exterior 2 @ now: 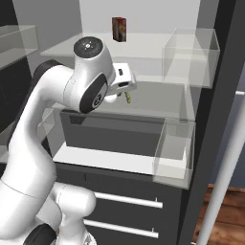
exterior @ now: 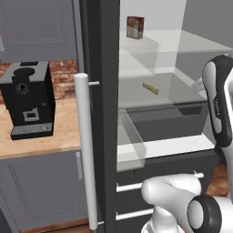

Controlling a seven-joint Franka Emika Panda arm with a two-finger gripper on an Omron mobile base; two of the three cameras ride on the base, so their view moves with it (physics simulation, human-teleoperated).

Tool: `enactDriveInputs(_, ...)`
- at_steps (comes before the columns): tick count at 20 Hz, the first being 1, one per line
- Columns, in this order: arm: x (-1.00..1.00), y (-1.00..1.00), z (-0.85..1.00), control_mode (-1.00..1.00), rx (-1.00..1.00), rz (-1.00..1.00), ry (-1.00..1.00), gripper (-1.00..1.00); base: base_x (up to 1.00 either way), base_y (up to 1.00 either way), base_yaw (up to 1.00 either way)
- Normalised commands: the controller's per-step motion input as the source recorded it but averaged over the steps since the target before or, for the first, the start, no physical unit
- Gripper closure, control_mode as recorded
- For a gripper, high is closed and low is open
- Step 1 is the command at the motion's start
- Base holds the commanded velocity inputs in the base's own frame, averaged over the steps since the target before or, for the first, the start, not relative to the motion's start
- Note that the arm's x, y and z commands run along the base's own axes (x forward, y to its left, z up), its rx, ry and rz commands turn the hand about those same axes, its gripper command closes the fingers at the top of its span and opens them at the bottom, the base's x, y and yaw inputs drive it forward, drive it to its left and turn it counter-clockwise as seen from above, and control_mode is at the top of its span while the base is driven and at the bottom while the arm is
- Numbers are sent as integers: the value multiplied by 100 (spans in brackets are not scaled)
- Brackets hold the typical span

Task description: Pick the egg and butter from the fridge and place them by the bowl for mixing.

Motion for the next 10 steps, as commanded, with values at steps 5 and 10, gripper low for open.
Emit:
enactDriveInputs(5, -51, 0, -30, -100, 1, -7, 13, 100, 0, 0, 0)
enactDriveInputs(10, -19, 0, -13, -100, 1, -3, 9, 100, 0, 0, 0)
